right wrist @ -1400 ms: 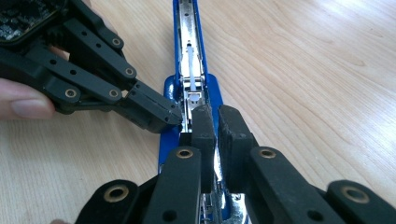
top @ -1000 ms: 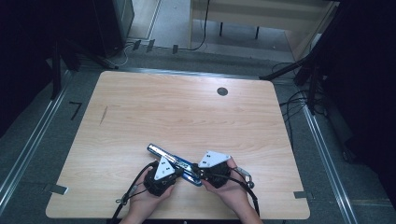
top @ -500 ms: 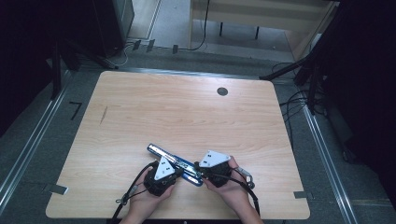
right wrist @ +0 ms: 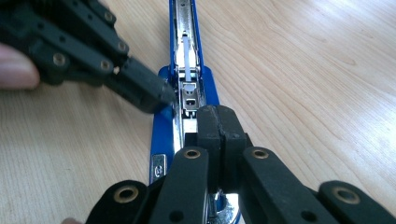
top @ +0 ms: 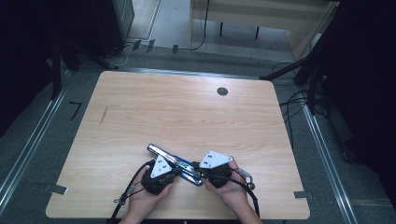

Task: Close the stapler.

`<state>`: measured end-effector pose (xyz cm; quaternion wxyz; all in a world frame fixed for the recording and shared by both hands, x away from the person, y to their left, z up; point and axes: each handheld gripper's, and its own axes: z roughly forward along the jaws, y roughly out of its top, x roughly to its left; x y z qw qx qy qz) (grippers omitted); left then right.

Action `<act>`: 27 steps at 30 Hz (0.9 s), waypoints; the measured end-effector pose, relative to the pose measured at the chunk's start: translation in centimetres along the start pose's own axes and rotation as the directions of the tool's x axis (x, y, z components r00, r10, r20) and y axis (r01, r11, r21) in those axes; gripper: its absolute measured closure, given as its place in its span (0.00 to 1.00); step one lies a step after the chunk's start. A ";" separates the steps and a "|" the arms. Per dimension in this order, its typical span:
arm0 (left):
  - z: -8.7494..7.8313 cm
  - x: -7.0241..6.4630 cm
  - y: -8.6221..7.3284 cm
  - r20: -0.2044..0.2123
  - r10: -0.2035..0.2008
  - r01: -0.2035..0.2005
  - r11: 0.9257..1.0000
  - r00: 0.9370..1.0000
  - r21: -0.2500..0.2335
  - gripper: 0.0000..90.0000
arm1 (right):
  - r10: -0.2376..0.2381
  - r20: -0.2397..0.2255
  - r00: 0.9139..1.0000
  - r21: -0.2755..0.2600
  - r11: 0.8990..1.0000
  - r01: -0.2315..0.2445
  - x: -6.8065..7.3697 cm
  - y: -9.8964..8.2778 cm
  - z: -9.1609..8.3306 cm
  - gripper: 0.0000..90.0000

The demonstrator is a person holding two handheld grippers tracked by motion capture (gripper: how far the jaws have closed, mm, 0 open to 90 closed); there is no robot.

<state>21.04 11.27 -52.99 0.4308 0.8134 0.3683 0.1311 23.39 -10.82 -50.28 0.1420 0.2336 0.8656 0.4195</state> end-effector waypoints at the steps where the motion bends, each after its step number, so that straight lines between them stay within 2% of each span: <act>1: -0.1 0.2 0.0 0.000 -0.009 0.009 1.000 1.000 -0.003 1.00 | -0.002 -0.001 1.000 0.003 1.000 0.002 0.0 0.0 0.0 1.00; 2: -0.3 0.4 0.1 -0.001 -0.029 0.029 0.999 1.000 -0.014 1.00 | -0.002 -0.003 1.000 0.003 1.000 0.002 0.0 0.0 0.0 1.00; 5: -0.8 0.8 0.2 -0.033 -0.035 0.034 0.999 0.999 -0.028 1.00 | -0.008 -0.006 1.000 0.001 1.000 0.008 0.1 0.1 0.0 1.00; 7: -1.3 1.4 0.3 -0.053 -0.054 0.051 0.998 0.997 -0.045 1.00 | -0.011 -0.008 1.000 -0.001 1.000 0.011 0.1 0.2 0.0 1.00; 10: -1.9 2.5 0.3 -0.092 -0.102 0.097 0.993 0.990 -0.064 1.00 | -0.016 -0.016 1.000 -0.007 1.000 0.016 0.2 0.4 0.0 1.00; 12: -2.3 3.4 0.1 -0.117 -0.145 0.137 0.988 0.983 -0.068 1.00 | -0.018 -0.017 1.000 -0.005 1.000 0.018 0.2 0.6 0.1 1.00; 14: -2.4 3.9 0.0 -0.131 -0.166 0.157 0.985 0.977 -0.072 1.00 | -0.011 -0.027 1.000 -0.006 1.000 0.011 0.1 1.0 0.2 1.00; 18: -2.7 4.8 -0.3 -0.162 -0.200 0.193 0.980 0.966 -0.056 1.00 | -0.028 -0.036 0.999 0.002 1.000 0.028 0.2 1.8 0.7 1.00; 27: -3.1 6.0 -0.6 -0.177 -0.243 0.237 0.970 0.954 -0.051 1.00 | -0.055 -0.055 0.997 0.008 0.998 0.055 0.6 3.5 2.5 1.00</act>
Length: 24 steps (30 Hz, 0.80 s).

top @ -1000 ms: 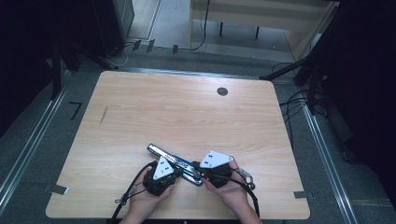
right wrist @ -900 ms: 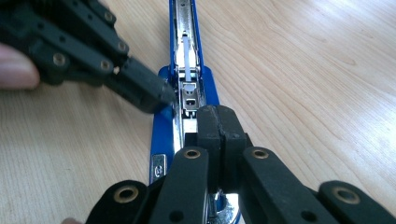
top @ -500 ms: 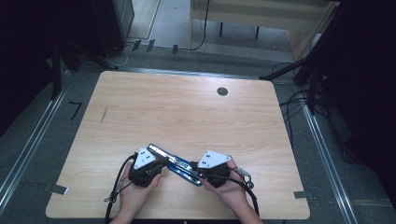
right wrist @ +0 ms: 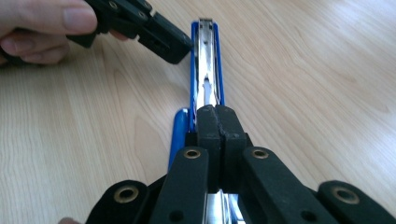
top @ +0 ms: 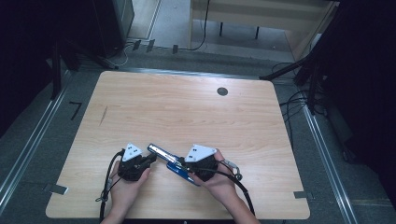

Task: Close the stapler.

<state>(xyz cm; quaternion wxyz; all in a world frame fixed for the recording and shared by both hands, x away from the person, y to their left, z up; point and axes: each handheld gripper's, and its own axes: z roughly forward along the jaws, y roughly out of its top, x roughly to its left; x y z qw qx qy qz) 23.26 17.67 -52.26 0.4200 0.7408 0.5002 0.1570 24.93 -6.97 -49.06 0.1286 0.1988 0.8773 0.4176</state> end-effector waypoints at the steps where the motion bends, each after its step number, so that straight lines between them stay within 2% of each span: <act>1: 0.0 0.1 0.0 0.002 -0.002 0.002 1.000 1.000 0.000 1.00 | 0.000 -0.003 1.000 -0.004 1.000 0.000 0.0 0.3 0.2 1.00; 10: 0.1 0.6 -0.1 0.004 -0.048 0.048 0.999 0.999 0.009 1.00 | -0.025 -0.020 0.999 0.022 0.999 0.026 0.2 1.5 1.6 1.00; 14: 0.8 0.8 -0.3 -0.006 -0.057 0.058 0.997 0.998 0.051 1.00 | -0.028 -0.026 0.999 0.041 0.999 0.029 0.2 1.7 2.2 1.00; 17: 1.1 0.9 -0.2 -0.008 -0.071 0.071 0.996 0.997 0.055 1.00 | -0.031 -0.032 0.999 0.046 0.998 0.032 0.2 1.9 2.7 1.00; 24: 1.3 0.7 -0.1 0.001 -0.040 0.040 0.998 0.999 0.056 1.00 | -0.044 -0.044 0.998 0.065 0.997 0.047 0.3 2.3 4.1 1.00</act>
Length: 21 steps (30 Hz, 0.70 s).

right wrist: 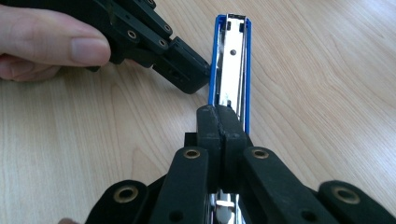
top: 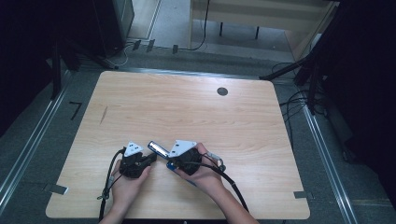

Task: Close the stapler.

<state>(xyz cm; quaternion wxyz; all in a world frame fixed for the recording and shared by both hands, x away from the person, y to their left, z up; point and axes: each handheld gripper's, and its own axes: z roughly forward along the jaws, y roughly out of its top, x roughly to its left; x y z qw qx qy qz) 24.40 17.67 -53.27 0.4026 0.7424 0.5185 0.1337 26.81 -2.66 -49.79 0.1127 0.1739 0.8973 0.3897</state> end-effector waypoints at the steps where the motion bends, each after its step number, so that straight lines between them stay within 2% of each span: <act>1: 0.0 0.0 0.0 -0.001 -0.001 0.001 1.000 1.000 0.001 1.00 | 0.002 0.000 1.000 0.002 1.000 -0.002 0.0 0.0 0.1 1.00; 10: 0.3 -0.2 0.2 0.000 0.022 -0.022 1.000 1.000 0.001 1.00 | 0.010 0.001 1.000 -0.006 1.000 -0.010 -0.2 0.3 0.5 1.00; 21: 0.4 -0.6 0.4 0.024 0.038 -0.037 0.999 0.999 -0.040 1.00 | 0.013 -0.002 1.000 -0.023 1.000 -0.013 -0.3 0.2 0.1 1.00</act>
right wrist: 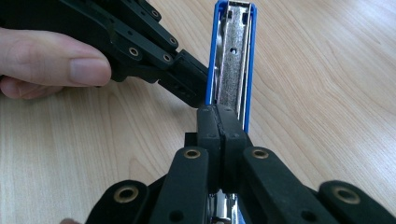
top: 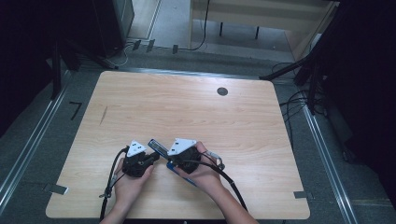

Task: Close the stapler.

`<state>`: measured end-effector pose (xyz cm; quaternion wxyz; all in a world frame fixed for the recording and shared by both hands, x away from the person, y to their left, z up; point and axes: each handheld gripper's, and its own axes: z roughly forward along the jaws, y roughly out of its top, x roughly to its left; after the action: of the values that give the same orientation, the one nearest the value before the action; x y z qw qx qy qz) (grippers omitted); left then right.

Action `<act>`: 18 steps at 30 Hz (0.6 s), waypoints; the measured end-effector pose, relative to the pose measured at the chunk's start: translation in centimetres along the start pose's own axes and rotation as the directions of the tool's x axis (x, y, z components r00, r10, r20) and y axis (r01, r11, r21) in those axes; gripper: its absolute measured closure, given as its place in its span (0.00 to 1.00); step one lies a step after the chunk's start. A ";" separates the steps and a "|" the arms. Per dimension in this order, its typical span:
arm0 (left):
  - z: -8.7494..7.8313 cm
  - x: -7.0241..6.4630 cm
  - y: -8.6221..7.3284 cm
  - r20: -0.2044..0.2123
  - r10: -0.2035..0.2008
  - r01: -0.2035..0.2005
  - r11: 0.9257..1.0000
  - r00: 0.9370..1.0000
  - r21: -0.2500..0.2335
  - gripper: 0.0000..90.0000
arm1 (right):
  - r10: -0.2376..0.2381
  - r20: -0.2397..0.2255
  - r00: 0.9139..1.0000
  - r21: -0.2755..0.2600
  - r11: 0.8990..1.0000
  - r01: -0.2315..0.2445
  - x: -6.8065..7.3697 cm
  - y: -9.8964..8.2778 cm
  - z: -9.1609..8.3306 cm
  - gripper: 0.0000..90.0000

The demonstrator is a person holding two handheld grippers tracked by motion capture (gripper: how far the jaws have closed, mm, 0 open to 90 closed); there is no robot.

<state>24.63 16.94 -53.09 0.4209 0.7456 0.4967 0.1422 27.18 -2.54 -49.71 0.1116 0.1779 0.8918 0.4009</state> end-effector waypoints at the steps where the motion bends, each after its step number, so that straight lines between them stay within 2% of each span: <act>1: 0.0 0.0 0.0 0.002 0.003 -0.003 1.000 1.000 -0.001 1.00 | 0.002 -0.001 1.000 -0.002 1.000 -0.002 0.0 0.0 -0.1 1.00; 13: -0.2 -0.8 0.2 0.021 0.025 -0.024 0.999 0.999 -0.026 1.00 | -0.003 0.005 1.000 -0.027 1.000 0.003 0.1 -0.1 -1.3 1.00; 18: -0.3 -1.4 0.3 0.039 0.058 -0.057 0.998 0.998 -0.032 1.00 | 0.002 0.006 1.000 -0.034 0.999 -0.002 0.1 -0.3 -1.5 1.00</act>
<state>23.97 15.80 -52.38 0.4381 0.7556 0.4642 0.1471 26.52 -3.69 -48.93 0.1169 0.1779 0.8842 0.4157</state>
